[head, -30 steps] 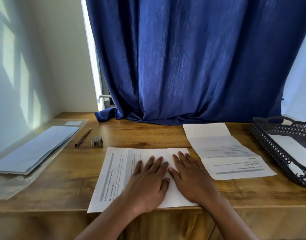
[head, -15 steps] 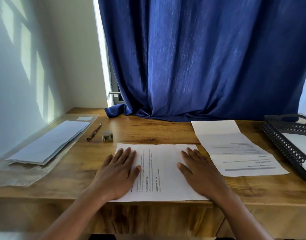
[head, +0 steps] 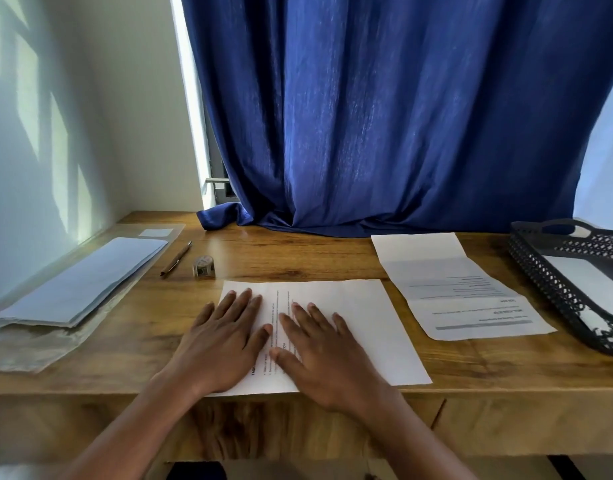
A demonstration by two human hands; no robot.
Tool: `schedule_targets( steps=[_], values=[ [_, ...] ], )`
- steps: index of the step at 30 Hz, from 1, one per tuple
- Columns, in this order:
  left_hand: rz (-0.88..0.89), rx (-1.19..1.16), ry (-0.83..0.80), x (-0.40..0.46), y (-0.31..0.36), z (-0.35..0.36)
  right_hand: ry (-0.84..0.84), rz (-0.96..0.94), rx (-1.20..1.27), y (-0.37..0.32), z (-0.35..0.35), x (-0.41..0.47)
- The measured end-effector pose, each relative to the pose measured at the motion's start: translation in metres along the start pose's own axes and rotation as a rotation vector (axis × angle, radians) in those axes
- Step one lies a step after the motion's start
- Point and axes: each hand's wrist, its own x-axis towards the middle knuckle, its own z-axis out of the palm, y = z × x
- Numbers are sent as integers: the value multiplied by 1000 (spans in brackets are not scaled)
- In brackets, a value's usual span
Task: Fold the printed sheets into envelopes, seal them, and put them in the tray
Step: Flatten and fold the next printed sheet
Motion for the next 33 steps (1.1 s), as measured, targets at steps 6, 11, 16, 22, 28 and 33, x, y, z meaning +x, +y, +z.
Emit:
schedule_targets(
  steps=[6,11,16,22,28,33],
  values=[
    [7,-13,-28,-2,1,-4,-44,143,-26,54,-12,-27],
    [2,-4,-65,-2,3,-6,-107,193,-25,64,-24,-37],
    [-17,10,-103,11,18,-22,-63,212,-1,62,-49,-16],
    [144,-4,-12,34,65,-16,115,117,98,32,-36,37],
    [132,-14,-56,41,60,-5,4,119,116,44,-13,45],
    [53,-27,-73,36,31,-10,-31,260,3,74,-17,37]
  ],
)
